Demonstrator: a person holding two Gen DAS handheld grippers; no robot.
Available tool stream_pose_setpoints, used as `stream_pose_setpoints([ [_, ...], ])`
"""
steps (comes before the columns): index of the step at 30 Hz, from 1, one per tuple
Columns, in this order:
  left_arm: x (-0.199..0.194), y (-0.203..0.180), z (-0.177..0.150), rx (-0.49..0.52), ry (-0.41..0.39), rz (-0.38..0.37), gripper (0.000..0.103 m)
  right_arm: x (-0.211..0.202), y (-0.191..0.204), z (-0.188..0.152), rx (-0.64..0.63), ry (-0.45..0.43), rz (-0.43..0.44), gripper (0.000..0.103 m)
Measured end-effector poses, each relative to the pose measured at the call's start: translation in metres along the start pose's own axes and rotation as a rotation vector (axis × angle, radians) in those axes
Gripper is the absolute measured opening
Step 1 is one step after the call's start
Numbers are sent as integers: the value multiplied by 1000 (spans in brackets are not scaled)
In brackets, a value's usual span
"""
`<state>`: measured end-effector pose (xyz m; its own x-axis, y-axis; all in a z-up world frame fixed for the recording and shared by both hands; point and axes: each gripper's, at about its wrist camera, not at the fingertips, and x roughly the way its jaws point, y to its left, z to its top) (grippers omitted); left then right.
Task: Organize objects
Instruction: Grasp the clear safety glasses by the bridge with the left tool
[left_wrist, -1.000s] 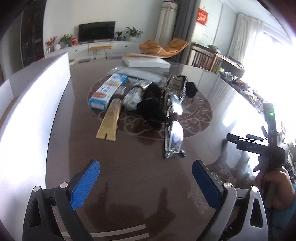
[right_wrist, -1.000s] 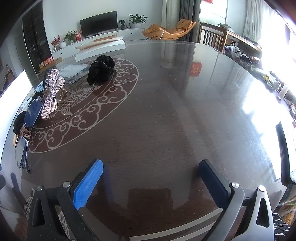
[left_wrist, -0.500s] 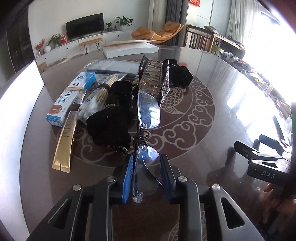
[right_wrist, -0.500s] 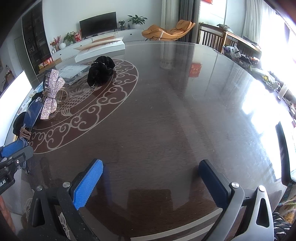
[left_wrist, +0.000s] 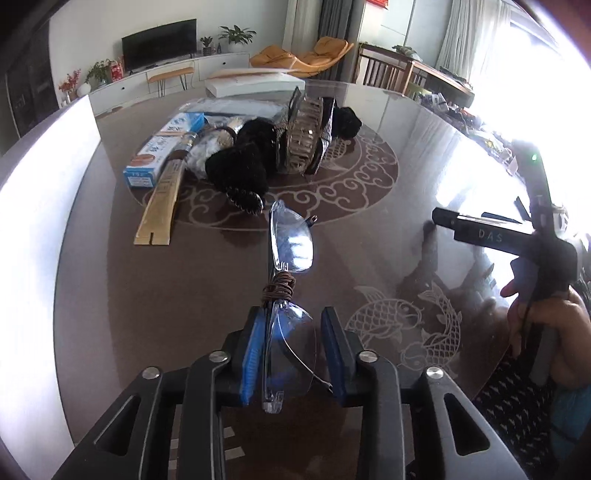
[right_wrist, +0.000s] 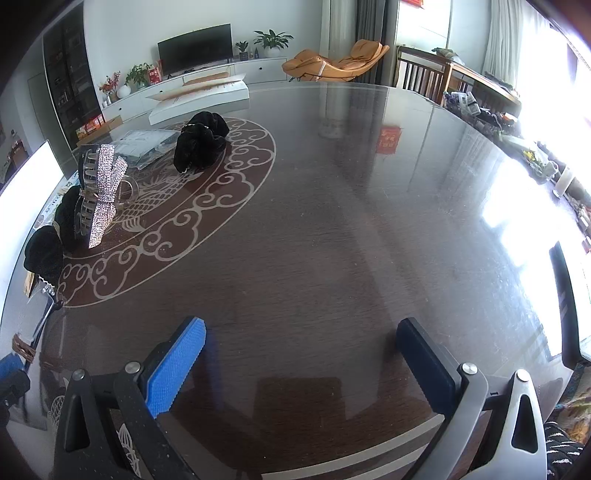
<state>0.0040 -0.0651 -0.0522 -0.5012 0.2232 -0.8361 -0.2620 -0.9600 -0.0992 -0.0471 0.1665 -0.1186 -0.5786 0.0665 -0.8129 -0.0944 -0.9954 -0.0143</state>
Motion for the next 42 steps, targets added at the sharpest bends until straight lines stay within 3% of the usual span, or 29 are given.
stream_pose_setpoints([
  [1, 0, -4, 0, 19, -24, -4, 49, 0, 0, 0, 0, 0, 0, 103],
  [2, 1, -8, 0, 38, -29, 6, 67, 0, 0, 0, 0, 0, 0, 103],
  [3, 3, -11, 2, 53, -27, 22, 77, 0, 0, 0, 0, 0, 0, 103],
  [6, 14, -19, 6, 94, -28, 72, 79, 0, 0, 0, 0, -1, 0, 103],
  [12, 16, -15, 9, 67, -47, 79, 83, 0, 0, 0, 1, -1, 0, 103],
  [29, 10, 36, 8, -108, -46, 194, 83, 1, 0, 0, 1, -1, -1, 103],
  [32, 12, 32, 9, -78, -39, 176, 83, 1, 1, 0, 1, -2, -1, 103],
  [38, 18, 6, 18, 107, -30, 101, 83, 1, 1, 0, 1, -2, -1, 103],
  [40, 19, -3, 21, 163, -38, 108, 78, 1, 1, 0, 1, -2, -1, 103],
  [42, 17, -8, 25, 161, -34, 68, 34, 1, 1, 0, 1, -2, -1, 103],
])
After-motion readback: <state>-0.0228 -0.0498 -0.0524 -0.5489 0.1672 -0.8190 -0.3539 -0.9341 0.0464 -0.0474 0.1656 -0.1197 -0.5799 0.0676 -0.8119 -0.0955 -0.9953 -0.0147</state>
